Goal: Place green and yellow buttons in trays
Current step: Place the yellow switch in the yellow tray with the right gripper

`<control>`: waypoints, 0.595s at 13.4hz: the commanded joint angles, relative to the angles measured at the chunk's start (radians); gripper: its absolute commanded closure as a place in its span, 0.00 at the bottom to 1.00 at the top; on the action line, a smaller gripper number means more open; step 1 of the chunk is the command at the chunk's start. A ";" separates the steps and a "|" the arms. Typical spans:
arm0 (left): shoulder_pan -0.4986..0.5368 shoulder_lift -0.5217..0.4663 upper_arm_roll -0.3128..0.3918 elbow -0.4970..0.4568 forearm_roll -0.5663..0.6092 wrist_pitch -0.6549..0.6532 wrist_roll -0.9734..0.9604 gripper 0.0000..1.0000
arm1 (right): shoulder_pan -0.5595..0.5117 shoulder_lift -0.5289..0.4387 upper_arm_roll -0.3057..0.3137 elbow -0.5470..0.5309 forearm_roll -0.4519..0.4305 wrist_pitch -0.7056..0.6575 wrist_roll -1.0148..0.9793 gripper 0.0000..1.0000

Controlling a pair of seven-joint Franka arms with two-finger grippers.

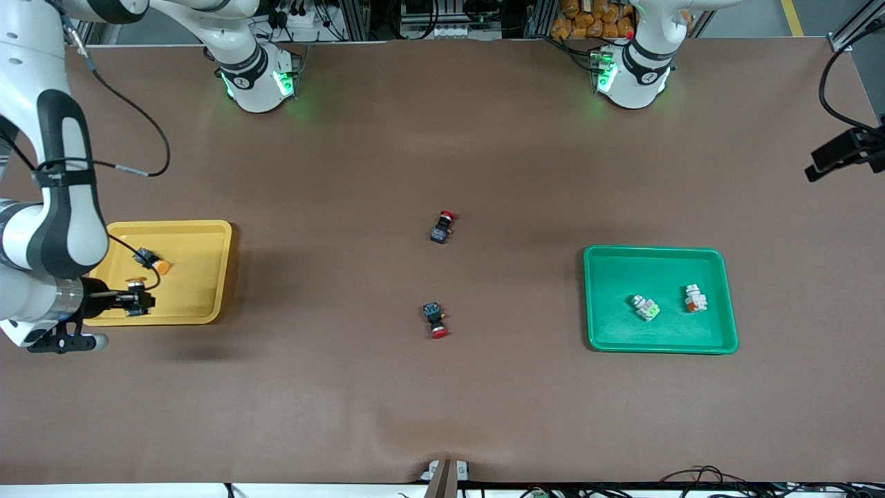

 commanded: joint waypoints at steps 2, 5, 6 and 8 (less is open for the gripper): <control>-0.015 -0.059 0.007 -0.090 -0.012 0.049 0.006 0.00 | 0.007 -0.001 0.021 -0.020 0.001 -0.003 -0.016 0.00; -0.018 -0.048 0.007 -0.088 -0.012 0.084 0.006 0.00 | 0.034 -0.046 0.019 -0.101 -0.002 0.026 -0.007 0.00; -0.018 -0.033 0.005 -0.087 -0.012 0.095 0.007 0.00 | 0.045 -0.112 0.019 -0.185 -0.006 0.077 0.013 0.00; -0.024 -0.017 0.005 -0.087 -0.012 0.107 0.008 0.00 | 0.086 -0.246 0.018 -0.368 -0.011 0.192 0.071 0.00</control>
